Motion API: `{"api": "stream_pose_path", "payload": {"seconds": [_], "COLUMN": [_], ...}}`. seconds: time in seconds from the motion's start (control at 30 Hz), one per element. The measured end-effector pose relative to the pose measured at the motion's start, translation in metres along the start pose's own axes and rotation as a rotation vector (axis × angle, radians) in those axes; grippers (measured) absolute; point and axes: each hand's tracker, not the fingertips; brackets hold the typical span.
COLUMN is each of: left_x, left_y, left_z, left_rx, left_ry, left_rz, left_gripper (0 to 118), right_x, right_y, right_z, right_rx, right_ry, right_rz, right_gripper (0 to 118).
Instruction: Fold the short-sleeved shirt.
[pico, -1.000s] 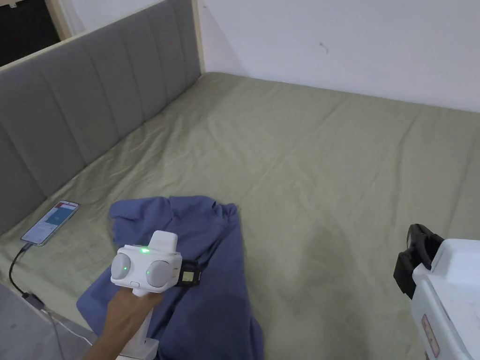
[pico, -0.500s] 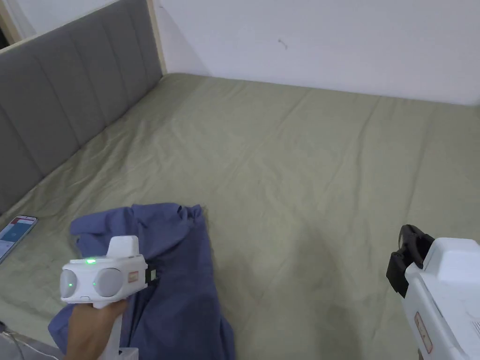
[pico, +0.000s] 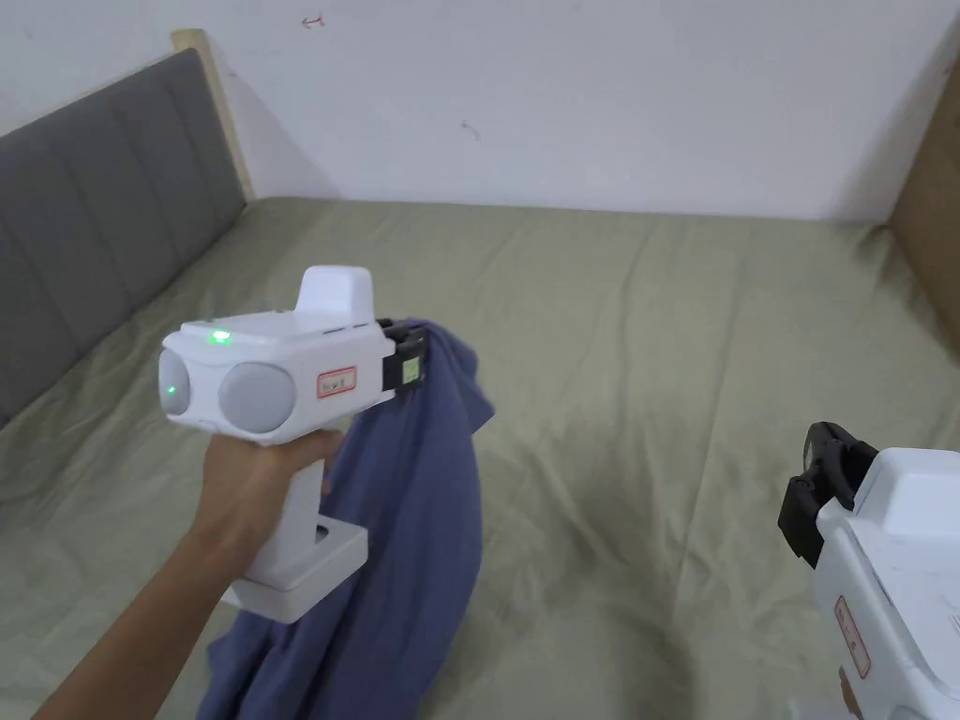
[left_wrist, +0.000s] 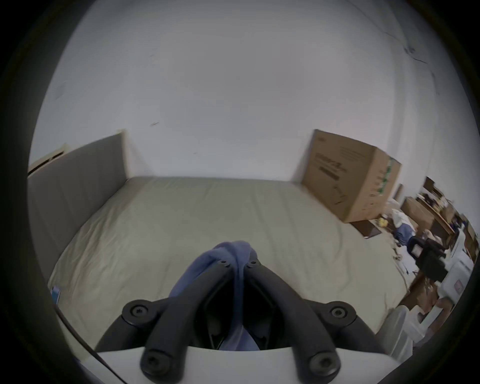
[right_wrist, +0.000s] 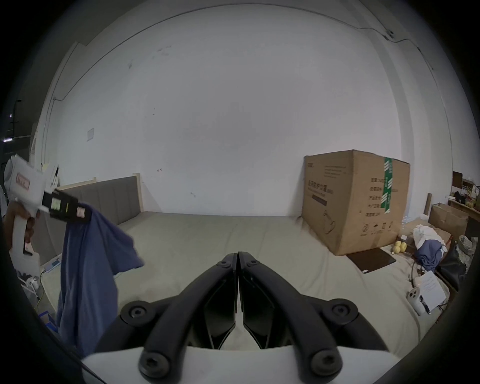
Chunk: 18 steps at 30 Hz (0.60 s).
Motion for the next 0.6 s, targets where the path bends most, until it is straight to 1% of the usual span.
{"api": "stream_pose_path", "payload": {"seconds": [0.2,0.3,0.33,0.43,0.47,0.57,0.6], "left_x": [0.077,0.115,0.124,0.154,0.163,0.181,0.185], "left_y": [0.025,0.023,0.02,0.0,-0.01,-0.048,-0.063], "left_z": [-0.035,-0.055,-0.061,-0.082,-0.089,-0.11,-0.117], "left_rx": [0.033,0.005,-0.007,-0.052,-0.082,-0.196,-0.236], "left_ry": [-0.155,-0.223,-0.24,-0.295,-0.309,-0.354,-0.36], "left_rz": [-0.06,-0.095,-0.096,-0.108,-0.125,-0.12,-0.118], "left_gripper": [0,0,0,0,0,0,0], "right_x": [0.038,0.057,0.062,0.075,0.077,0.085,0.088], "right_y": [0.006,0.006,0.005,0.003,0.003,-0.002,-0.004], "right_z": [0.026,0.036,0.038,0.043,0.044,0.045,0.044], "right_rx": [0.034,0.038,0.015,0.012,0.033,0.018,0.007], "right_ry": [-0.093,-0.133,-0.159,-0.188,-0.16,-0.184,-0.218], "right_rz": [0.002,0.002,-0.024,-0.02,-0.015,-0.023,0.03], "right_gripper": [1,1,1,1,1,1,1]}}
